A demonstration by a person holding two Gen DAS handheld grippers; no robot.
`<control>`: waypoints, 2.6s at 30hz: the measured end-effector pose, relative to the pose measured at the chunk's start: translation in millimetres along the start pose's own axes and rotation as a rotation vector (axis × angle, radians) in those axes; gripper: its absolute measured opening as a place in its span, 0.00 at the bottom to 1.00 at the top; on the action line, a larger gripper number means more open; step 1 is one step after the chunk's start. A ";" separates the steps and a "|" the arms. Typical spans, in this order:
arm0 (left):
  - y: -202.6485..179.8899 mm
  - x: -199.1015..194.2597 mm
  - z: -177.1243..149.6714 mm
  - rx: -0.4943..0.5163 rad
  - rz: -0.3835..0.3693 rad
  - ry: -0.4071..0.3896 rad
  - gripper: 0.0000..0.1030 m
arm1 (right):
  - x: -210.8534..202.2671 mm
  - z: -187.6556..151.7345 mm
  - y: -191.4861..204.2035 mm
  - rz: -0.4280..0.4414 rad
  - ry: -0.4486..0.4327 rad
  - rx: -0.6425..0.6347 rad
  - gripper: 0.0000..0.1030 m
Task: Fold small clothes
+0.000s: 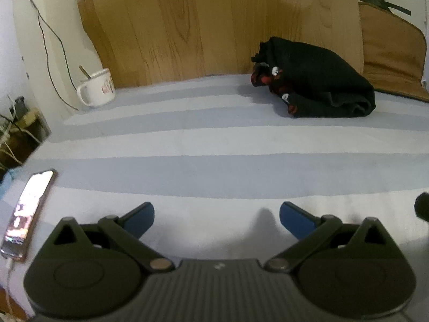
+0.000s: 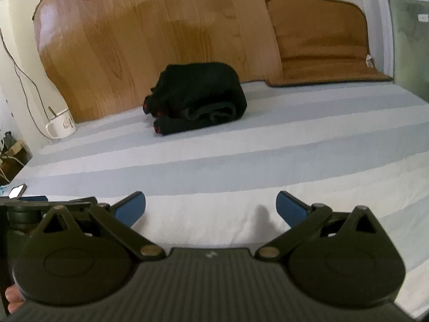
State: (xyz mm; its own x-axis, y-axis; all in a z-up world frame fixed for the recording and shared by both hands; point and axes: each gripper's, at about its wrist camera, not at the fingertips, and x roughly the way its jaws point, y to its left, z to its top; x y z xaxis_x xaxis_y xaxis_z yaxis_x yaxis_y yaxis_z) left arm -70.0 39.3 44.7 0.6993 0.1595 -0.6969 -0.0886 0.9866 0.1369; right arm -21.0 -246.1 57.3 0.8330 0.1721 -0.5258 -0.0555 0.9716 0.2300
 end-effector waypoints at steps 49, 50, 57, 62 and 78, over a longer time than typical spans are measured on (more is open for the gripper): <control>16.4 3.4 -1.9 0.025 0.115 -0.007 1.00 | -3.0 -0.3 -0.8 -0.006 -0.022 0.006 1.00; 16.5 3.5 -1.8 0.026 0.116 -0.007 1.00 | -2.9 -0.2 -1.1 -0.007 -0.024 0.006 1.00; 17.0 3.6 -1.6 0.032 0.132 -0.010 1.00 | -2.5 0.1 -1.8 -0.006 -0.024 0.008 1.00; 18.2 4.3 -1.3 0.040 0.149 -0.018 1.00 | -2.2 -0.1 -2.1 -0.005 -0.022 0.010 1.00; 15.2 3.9 -2.3 0.051 0.135 -0.015 1.00 | -1.5 -1.5 -4.2 -0.003 -0.022 0.018 1.00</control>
State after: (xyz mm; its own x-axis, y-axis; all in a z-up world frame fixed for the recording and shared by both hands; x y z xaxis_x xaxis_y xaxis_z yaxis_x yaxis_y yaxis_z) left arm -70.2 55.0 42.4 0.6939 0.2902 -0.6590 -0.1468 0.9530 0.2650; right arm -22.9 -250.2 55.9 0.8452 0.1654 -0.5083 -0.0430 0.9689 0.2437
